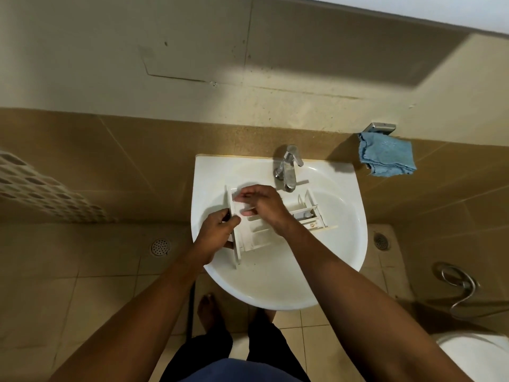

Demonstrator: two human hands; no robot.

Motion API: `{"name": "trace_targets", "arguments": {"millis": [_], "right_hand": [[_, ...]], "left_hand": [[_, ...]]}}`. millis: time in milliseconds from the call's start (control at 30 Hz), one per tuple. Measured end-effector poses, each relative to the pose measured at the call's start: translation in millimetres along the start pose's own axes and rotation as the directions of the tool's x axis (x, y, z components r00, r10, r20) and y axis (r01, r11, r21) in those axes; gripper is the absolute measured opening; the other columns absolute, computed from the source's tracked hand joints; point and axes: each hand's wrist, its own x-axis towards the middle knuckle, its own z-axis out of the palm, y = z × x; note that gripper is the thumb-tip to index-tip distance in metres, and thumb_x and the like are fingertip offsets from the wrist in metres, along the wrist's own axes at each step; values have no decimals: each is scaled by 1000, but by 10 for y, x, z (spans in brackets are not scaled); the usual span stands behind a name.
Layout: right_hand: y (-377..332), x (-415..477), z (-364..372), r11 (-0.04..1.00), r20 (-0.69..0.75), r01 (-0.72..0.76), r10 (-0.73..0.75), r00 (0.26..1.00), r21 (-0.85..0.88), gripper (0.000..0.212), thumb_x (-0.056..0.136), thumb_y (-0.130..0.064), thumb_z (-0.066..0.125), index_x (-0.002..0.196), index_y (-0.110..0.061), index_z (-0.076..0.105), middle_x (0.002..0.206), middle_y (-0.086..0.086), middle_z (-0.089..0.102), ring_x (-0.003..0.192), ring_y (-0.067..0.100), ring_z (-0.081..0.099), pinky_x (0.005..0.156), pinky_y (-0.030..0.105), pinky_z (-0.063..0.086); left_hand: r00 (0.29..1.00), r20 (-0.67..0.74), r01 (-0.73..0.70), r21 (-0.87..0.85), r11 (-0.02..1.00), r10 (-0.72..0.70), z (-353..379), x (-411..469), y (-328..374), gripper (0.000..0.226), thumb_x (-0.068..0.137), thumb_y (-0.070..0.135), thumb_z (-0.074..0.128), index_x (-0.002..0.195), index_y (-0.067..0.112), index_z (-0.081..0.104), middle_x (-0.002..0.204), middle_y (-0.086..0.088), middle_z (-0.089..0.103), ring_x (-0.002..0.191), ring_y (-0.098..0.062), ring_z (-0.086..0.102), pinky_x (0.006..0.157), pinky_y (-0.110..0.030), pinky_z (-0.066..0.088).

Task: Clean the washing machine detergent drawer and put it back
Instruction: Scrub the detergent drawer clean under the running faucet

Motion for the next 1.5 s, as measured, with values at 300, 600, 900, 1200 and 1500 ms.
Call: {"name": "trace_targets", "arguments": {"millis": [300, 600, 900, 1200, 1500], "right_hand": [[-16, -157, -604, 807, -386, -40, 325, 864, 589, 27, 91, 15, 40, 76, 6, 60, 64, 23, 67, 54, 29, 63, 61, 37, 57], [-162, 159, -808, 695, -184, -81, 298, 937, 714, 41, 102, -14, 30, 99, 14, 59, 78, 28, 71, 67, 39, 72, 75, 49, 63], [-139, -229, -830, 900, -140, -273, 335, 932, 340, 41, 99, -12, 33, 88, 11, 65, 85, 29, 74, 74, 38, 77, 64, 38, 65], [600, -1173, -230, 537, 372, 512, -353, 858, -670, 39, 108, -28, 40, 126, -11, 69, 127, 9, 72, 115, 25, 67, 99, 38, 53], [1098, -1442, -310, 324, 240, 511, -607, 758, -796, 42, 99, -18, 52, 135, -4, 66, 140, 15, 65, 130, 29, 62, 106, 42, 54]], "left_hand": [[999, 23, 31, -11, 999, -30, 25, -1, 37, 20, 103, 26, 62, 119, 21, 72, 111, -16, 74, 103, -33, 72, 73, -49, 66], [999, 16, 37, 10, 999, -37, 87, -9, 42, 24, 102, 26, 63, 123, 18, 71, 111, -13, 75, 103, -33, 72, 74, -51, 66], [1000, 4, 1, 21, 1000, -2, 146, -19, 22, 23, 101, 26, 65, 120, 15, 71, 109, -15, 73, 101, -32, 73, 75, -56, 65], [999, -35, 13, 14, 1000, -13, 115, -41, 21, 22, 102, 27, 64, 117, 13, 72, 104, -9, 74, 95, -30, 73, 70, -47, 65], [998, -65, 0, 19, 1000, 1, 107, -89, 70, 11, 103, 25, 63, 110, 23, 71, 114, -12, 74, 104, -32, 73, 80, -56, 64]]}}
